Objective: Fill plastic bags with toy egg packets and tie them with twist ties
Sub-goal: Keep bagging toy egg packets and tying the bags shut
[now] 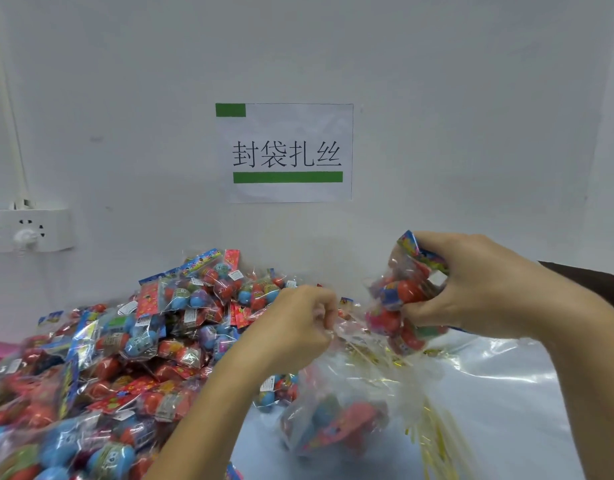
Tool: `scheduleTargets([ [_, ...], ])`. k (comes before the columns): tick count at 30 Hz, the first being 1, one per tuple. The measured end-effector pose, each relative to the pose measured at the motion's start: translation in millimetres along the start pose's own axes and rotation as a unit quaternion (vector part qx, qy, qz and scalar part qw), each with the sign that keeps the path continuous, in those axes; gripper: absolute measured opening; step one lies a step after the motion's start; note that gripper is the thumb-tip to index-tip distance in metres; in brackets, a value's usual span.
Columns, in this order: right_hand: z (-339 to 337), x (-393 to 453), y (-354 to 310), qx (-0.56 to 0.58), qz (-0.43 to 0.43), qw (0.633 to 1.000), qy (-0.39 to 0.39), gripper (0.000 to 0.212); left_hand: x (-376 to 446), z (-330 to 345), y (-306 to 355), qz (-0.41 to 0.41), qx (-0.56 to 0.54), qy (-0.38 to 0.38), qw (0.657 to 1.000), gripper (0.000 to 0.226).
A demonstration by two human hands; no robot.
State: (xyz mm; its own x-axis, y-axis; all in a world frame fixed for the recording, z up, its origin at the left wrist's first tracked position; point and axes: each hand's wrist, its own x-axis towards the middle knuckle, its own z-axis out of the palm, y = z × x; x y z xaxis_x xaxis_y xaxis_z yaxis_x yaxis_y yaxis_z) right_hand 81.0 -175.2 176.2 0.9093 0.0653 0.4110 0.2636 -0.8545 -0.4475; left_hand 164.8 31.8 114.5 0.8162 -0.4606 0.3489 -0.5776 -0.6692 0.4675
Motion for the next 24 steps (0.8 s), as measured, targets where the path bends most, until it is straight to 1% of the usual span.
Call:
scheduleTargets([
  [2,-3.7,0.0,5.0,0.01,-0.004,1.0,0.014,0.03,-2.5,-6.9,-2.9,0.009,-0.004,-0.042,0.999,0.038],
  [4,-6.3,-0.1,8.6,0.027,-0.02,0.999,0.04,0.032,-5.0,-10.2,-3.3,-0.001,0.015,-0.079,0.997,0.05],
  [6,-9.3,-0.1,9.7,0.069,-0.042,0.995,0.05,0.03,-4.9,-8.8,-3.2,-0.003,0.057,-0.118,0.991,0.055],
  [7,-11.4,-0.6,9.1,0.108,-0.055,0.992,0.041,0.03,-5.8,-7.8,-1.6,0.002,0.074,-0.135,0.988,0.058],
  [9,-15.0,-2.7,7.6,0.188,-0.085,0.978,-0.002,0.035,-7.4,-5.7,-0.4,0.01,0.076,-0.158,0.984,0.063],
  [11,-15.0,-3.4,10.4,0.247,-0.111,0.961,-0.056,0.043,-8.8,-4.9,0.0,0.004,0.085,-0.166,0.983,0.06],
  [14,-3.8,0.9,21.4,0.311,-0.106,0.935,-0.131,0.043,-9.0,-5.1,-1.0,-0.008,0.082,-0.164,0.983,0.037],
  [15,1.9,3.3,25.6,0.317,-0.098,0.93,-0.156,0.042,-10.2,-6.0,0.4,-0.005,0.068,-0.166,0.984,0.035],
  [17,12.8,8.3,31.9,0.315,-0.076,0.925,-0.201,0.038,-11.7,-8.2,3.1,0.013,0.052,-0.176,0.983,0.058],
  [18,16.4,10.1,34.3,0.317,-0.063,0.922,-0.215,0.035,-12.9,-9.6,4.5,0.018,0.054,-0.182,0.982,0.064],
  [20,19.7,12.7,38.7,0.316,-0.045,0.92,-0.227,0.031,-13.8,-11.8,4.2,0.015,0.058,-0.194,0.979,0.062],
  [21,19.9,13.5,40.6,0.304,-0.04,0.924,-0.229,0.031,-13.7,-13.0,2.2,0.011,0.061,-0.199,0.978,0.067],
  [23,19.3,13.2,42.3,0.263,-0.024,0.937,-0.229,0.033,-17.0,-17.8,1.9,-0.006,0.059,-0.209,0.976,0.085],
  [24,19.3,12.9,42.4,0.239,-0.012,0.944,-0.226,0.034,-19.0,-20.5,3.0,-0.007,0.056,-0.208,0.977,0.089],
])
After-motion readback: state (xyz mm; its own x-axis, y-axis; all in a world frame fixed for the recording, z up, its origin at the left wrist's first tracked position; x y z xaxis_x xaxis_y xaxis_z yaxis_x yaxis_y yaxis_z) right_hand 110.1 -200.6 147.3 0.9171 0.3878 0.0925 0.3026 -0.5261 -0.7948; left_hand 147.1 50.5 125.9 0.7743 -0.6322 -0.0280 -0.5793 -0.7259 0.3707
